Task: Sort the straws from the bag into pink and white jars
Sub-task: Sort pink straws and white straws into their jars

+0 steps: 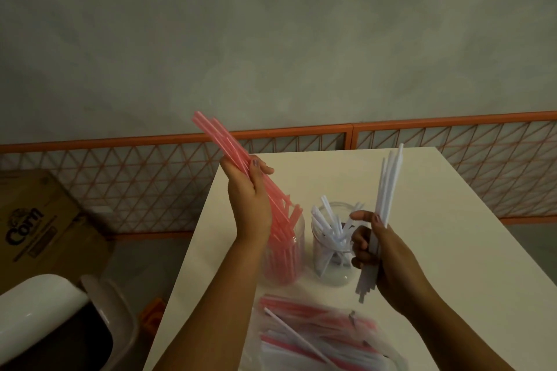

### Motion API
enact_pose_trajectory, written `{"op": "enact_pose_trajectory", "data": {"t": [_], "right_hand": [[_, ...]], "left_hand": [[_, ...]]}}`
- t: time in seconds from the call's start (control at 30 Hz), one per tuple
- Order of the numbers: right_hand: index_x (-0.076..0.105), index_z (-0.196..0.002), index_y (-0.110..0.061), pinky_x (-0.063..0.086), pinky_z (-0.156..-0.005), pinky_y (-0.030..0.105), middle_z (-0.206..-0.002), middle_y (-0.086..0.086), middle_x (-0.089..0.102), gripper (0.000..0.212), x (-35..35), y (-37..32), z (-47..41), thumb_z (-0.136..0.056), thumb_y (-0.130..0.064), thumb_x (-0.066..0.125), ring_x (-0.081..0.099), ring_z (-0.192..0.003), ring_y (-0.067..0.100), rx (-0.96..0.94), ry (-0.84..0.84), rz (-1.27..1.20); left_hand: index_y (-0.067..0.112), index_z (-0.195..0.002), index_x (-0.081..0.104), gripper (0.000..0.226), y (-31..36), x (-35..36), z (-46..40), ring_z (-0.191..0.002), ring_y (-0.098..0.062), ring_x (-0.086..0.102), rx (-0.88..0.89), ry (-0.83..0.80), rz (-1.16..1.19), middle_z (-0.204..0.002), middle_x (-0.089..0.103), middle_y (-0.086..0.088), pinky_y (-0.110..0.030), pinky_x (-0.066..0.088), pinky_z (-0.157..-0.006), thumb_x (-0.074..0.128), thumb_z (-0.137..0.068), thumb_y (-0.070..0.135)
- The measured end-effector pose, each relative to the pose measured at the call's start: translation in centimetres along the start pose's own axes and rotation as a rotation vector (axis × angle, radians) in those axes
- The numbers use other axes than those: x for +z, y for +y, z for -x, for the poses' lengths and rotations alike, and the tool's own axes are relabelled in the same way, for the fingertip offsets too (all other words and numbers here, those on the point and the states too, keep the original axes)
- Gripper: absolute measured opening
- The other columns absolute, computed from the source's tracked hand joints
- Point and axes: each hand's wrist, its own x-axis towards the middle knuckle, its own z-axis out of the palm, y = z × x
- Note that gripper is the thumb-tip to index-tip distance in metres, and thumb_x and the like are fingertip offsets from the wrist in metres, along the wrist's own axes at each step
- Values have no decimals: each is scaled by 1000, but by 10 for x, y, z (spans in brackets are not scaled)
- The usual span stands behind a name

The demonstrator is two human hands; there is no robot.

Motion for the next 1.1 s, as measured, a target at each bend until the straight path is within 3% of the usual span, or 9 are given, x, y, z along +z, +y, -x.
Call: {"op": "enact_pose_trajectory", "data": {"t": [0.17, 0.33, 0.5, 0.6, 0.73, 0.93, 1.0, 1.1], "right_hand": [[59, -96, -15, 36, -46, 20, -58, -3, 39, 31, -1, -8, -12, -91, -39, 40, 31, -45, 8, -77, 13, -42], [60, -90, -22, 41, -52, 18, -59, -6, 45, 34, 10, -35, -32, -76, -52, 51, 41, -53, 7, -243, 39, 30], [55, -88, -21, 41, -59, 22, -60, -7, 48, 23, 25, -51, -58, -89, -40, 41, 42, -56, 6, -455, 193, 93], [54, -84, -23, 41, -60, 22, -66, -4, 48, 23, 29, -42, -71, -99, -23, 36, 45, -58, 3, -553, 312, 212], [58, -82, -28, 49, -69, 28, -71, -5, 56, 25, 24, -14, -85, -99, -20, 40, 54, -64, 1, -527, 315, 459], [55, -99, -14, 51, -70, 17, -80, -3, 62, 10, 12, 4, -87, -94, -10, 48, 63, -69, -1, -422, 279, 473], [49, -107, -18, 53, -73, 19, -85, -6, 63, 17, 10, 4, -87, -93, -9, 50, 66, -74, 1, -446, 288, 537], [34, -121, -32, 54, -70, 17, -100, -10, 57, 48, 7, 5, -83, -90, 0, 52, 66, -85, 3, -529, 275, 669]], "left_hand": [[29, -120, 32, 27, -11, -4, 2, -84, -14, 64, -4, -9, -24, -84, 58, 6, -10, 48, -77, 36, -98, 15], [22, -120, 33, 25, -28, -3, 16, -85, -6, 63, -121, -86, -94, -97, 67, -5, -3, 46, -68, 41, -97, 19], [13, -121, 40, 27, -32, -1, 16, -85, -7, 65, -223, -75, -63, -93, 67, -1, -2, 46, -67, 47, -95, 17], [14, -114, 45, 24, -32, -1, 17, -88, -12, 67, -252, -48, -47, -92, 65, 2, -5, 49, -66, 54, -92, 16], [18, -112, 46, 25, -31, -4, 18, -81, -9, 69, -217, -10, -52, -92, 68, -1, -13, 53, -63, 57, -90, 15], [29, -121, 39, 41, -31, -10, 21, -76, -8, 67, -85, 25, -136, -89, 66, 3, -13, 51, -62, 58, -90, 11], [34, -130, 32, 56, -32, -10, 22, -79, -12, 67, -42, 17, -182, -102, 65, 4, -20, 55, -66, 59, -89, 9], [40, -137, 20, 70, -34, -9, 25, -87, -15, 68, -9, -16, -233, -123, 59, 1, -24, 58, -72, 61, -88, 11]]}}
